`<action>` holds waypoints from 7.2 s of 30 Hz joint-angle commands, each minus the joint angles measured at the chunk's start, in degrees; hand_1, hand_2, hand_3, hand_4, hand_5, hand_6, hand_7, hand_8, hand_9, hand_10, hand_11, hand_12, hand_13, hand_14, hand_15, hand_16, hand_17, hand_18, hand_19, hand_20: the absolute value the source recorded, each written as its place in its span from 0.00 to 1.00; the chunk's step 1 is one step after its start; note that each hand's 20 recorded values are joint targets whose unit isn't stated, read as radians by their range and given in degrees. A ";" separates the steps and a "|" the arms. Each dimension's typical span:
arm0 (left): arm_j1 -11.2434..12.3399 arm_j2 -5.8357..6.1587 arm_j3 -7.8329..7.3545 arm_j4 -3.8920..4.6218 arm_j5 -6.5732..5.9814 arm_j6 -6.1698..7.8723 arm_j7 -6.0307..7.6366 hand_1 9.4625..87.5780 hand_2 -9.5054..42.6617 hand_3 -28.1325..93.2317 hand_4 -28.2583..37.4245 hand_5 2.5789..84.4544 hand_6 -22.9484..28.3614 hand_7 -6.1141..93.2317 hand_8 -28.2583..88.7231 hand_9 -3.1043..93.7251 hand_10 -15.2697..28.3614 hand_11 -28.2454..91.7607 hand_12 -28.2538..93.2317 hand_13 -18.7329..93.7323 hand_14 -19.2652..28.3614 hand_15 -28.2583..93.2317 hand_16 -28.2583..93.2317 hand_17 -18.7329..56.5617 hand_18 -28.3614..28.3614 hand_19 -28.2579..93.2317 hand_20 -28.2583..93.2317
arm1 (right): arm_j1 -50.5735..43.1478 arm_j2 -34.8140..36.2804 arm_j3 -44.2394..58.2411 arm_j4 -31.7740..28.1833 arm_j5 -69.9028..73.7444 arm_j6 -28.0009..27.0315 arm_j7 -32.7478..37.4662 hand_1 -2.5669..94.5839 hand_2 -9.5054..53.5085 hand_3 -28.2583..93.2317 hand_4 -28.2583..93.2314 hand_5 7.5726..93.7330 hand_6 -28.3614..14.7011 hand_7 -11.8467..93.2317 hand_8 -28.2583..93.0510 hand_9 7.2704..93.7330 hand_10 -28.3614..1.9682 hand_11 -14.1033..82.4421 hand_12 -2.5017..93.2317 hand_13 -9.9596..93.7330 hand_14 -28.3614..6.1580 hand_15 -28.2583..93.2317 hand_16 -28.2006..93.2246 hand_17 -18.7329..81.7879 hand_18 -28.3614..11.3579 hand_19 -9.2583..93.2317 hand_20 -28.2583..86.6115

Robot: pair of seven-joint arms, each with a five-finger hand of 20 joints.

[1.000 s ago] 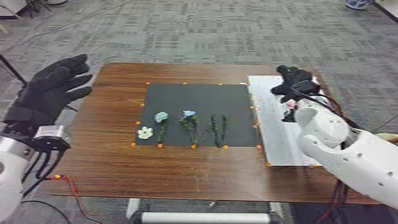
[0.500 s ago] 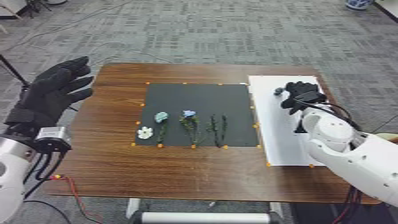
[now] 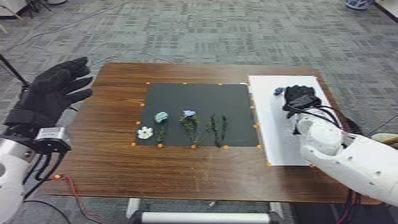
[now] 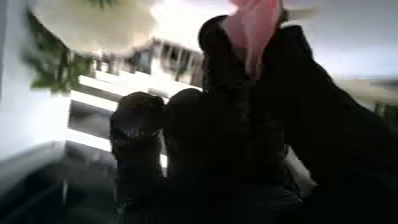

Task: Arrange flowers

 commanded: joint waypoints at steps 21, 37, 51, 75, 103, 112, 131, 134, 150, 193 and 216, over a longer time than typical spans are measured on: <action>1.20 -0.87 -0.11 0.83 -0.70 2.08 0.12 0.18 0.13 0.79 0.00 0.24 0.48 0.29 0.15 0.21 0.57 0.42 0.39 0.22 0.67 0.59 0.19 0.10 0.84 0.57 0.33 | 7.73 -14.20 -11.44 -10.70 -1.48 8.26 -11.00 0.57 0.00 0.90 0.00 0.80 0.70 0.53 0.21 0.92 0.83 0.33 0.57 0.82 0.71 0.85 0.54 0.57 0.22 0.94 0.71; 7.49 -3.11 -3.85 2.32 -2.71 3.11 0.89 0.18 0.12 0.80 0.00 0.24 0.48 0.29 0.15 0.21 0.57 0.42 0.39 0.22 0.67 0.59 0.19 0.10 0.84 0.56 0.33 | 13.77 -19.94 -17.15 -5.56 -2.38 7.22 -8.80 0.57 0.00 0.89 0.00 0.80 0.71 0.53 0.21 0.92 0.83 0.33 0.57 0.82 0.70 0.86 0.55 0.57 0.22 0.94 0.72; 5.76 -2.77 -2.76 2.21 -2.08 2.16 0.43 0.18 0.12 0.80 0.00 0.24 0.48 0.29 0.15 0.21 0.57 0.42 0.39 0.22 0.66 0.59 0.19 0.10 0.84 0.56 0.34 | 16.47 -21.94 -21.99 -3.18 -2.48 8.62 -7.07 0.57 0.00 0.89 0.00 0.80 0.72 0.52 0.21 0.92 0.83 0.32 0.56 0.81 0.70 0.86 0.55 0.57 0.22 0.94 0.72; 5.12 -2.94 -2.60 2.67 -2.09 1.60 -0.37 0.18 0.13 0.79 0.00 0.24 0.48 0.29 0.15 0.21 0.57 0.42 0.39 0.22 0.67 0.59 0.19 0.10 0.83 0.56 0.34 | 12.60 -21.48 -19.79 0.10 -2.61 3.54 -8.52 0.55 0.00 0.88 0.00 0.76 0.75 0.52 0.21 0.91 0.86 0.30 0.54 0.80 0.71 0.87 0.55 0.56 0.22 0.94 0.72; 5.48 -3.13 -2.57 2.69 -2.01 1.03 -0.70 0.18 0.13 0.79 0.00 0.24 0.48 0.29 0.15 0.21 0.57 0.42 0.39 0.22 0.67 0.59 0.19 0.10 0.84 0.56 0.34 | 9.12 -19.10 -10.99 -4.89 -1.41 4.12 -6.04 0.33 0.00 0.91 0.00 0.67 0.72 0.43 0.10 0.73 0.67 0.49 0.31 0.76 0.65 0.89 0.55 0.52 0.19 0.93 0.74; 6.74 -4.09 -3.29 1.93 -1.89 1.51 -0.19 0.18 0.13 0.80 0.00 0.24 0.48 0.29 0.15 0.21 0.57 0.42 0.39 0.22 0.67 0.59 0.19 0.10 0.83 0.56 0.34 | -0.56 -7.97 4.70 -15.50 4.18 3.96 -11.97 0.42 0.07 0.99 0.04 0.48 0.63 0.40 0.11 0.53 0.57 0.51 0.38 0.70 0.62 0.89 0.57 0.49 0.19 0.92 0.74; 7.39 -4.50 -3.60 1.41 -1.84 2.25 -0.13 0.18 0.14 0.79 0.00 0.24 0.48 0.29 0.15 0.21 0.57 0.42 0.39 0.22 0.67 0.59 0.19 0.10 0.84 0.56 0.34 | -22.96 -2.48 28.91 -22.37 11.07 -26.67 -36.82 0.32 0.45 1.00 0.13 0.51 0.70 0.34 0.12 0.69 0.52 0.81 0.72 0.80 0.49 0.97 0.62 0.57 0.12 0.99 0.73; 7.37 -4.53 -3.54 1.44 -1.85 2.35 -0.09 0.18 0.14 0.79 0.00 0.24 0.48 0.29 0.15 0.21 0.57 0.42 0.39 0.22 0.67 0.60 0.19 0.10 0.84 0.56 0.34 | -23.57 -2.42 29.13 -22.70 11.08 -28.20 -39.20 0.27 0.56 1.00 0.13 0.50 0.71 0.32 0.12 0.73 0.51 0.85 0.63 0.83 0.52 0.96 0.59 0.60 0.12 1.00 0.74; 7.32 -4.27 -3.39 1.62 -1.79 2.14 -0.18 0.18 0.13 0.80 0.00 0.24 0.48 0.29 0.15 0.21 0.57 0.42 0.39 0.22 0.67 0.59 0.19 0.10 0.84 0.56 0.34 | -24.00 -2.94 26.89 -21.73 8.46 -29.08 -39.71 0.27 0.55 1.00 0.13 0.49 0.72 0.31 0.12 0.73 0.50 0.82 0.59 0.84 0.52 0.96 0.59 0.60 0.11 1.00 0.74; 7.44 -4.25 -3.06 1.66 -1.73 2.13 -0.43 0.19 0.13 0.80 0.00 0.24 0.48 0.29 0.15 0.21 0.57 0.42 0.39 0.22 0.67 0.59 0.19 0.10 0.83 0.56 0.34 | -18.54 -2.45 22.90 -16.60 7.03 -24.04 -36.23 0.25 0.53 1.00 0.13 0.51 0.73 0.29 0.13 0.74 0.50 0.83 0.55 0.84 0.53 0.96 0.59 0.61 0.10 1.00 0.75; 8.14 -4.89 -3.16 1.30 -1.70 2.18 -0.06 0.19 0.14 0.79 0.00 0.24 0.48 0.29 0.15 0.21 0.57 0.42 0.39 0.22 0.67 0.59 0.19 0.10 0.84 0.56 0.33 | -21.64 -1.22 28.25 -21.32 24.81 -6.15 -43.71 0.25 0.24 0.95 0.04 0.50 0.73 0.28 0.13 0.72 0.49 0.80 0.46 0.82 0.51 0.96 0.58 0.59 0.09 1.00 0.73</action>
